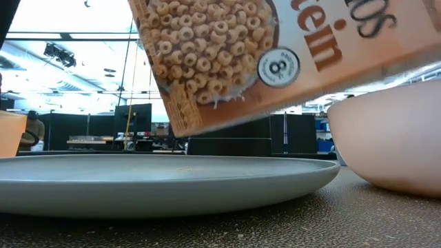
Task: Arrange a breakfast setting
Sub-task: Put cereal into the pink bowl
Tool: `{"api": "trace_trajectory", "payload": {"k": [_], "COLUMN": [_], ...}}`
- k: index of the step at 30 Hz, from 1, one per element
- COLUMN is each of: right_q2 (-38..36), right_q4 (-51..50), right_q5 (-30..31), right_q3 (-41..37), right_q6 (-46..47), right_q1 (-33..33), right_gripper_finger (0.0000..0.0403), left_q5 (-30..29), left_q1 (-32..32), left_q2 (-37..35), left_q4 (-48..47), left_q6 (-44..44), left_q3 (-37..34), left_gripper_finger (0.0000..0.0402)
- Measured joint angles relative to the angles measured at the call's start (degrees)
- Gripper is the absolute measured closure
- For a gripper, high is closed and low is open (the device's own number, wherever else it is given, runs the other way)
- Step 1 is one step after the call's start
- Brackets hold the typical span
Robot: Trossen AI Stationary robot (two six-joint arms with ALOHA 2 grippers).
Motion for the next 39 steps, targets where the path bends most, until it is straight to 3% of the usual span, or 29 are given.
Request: {"api": "trace_trajectory", "payload": {"k": [11,19,27,39], "right_q2": [-8.51,-9.96,-10.1,-10.09], "right_q4": [-0.59,-0.47,-0.45,-0.18], "right_q5": [12.94,20.47,21.35,22.87], "right_q3": [-0.38,-4.29,-5.84,-5.84], "right_q6": [-0.26,1.37,4.13,4.73], "right_q1": [5.23,8.92,10.59,11.57], "right_gripper_finger": [0.0275,0.0275,0.0275,0.0275], "left_q5": [-11.68,-14.43,-15.13,-15.47], "left_q1": [-1.52,-2.44,-1.08,-1.63], "left_q2": [-4.38,-4.65,-9.82,-32.37], "left_q4": [0.83,1.1,6.99,27.72], "left_q6": [0.49,1.51,1.19,-4.64], "left_q3": [0.06,-2.35,-14.3,-42.3], "left_gripper_finger": [0.0391,0.0392,0.0392,0.0391]}}
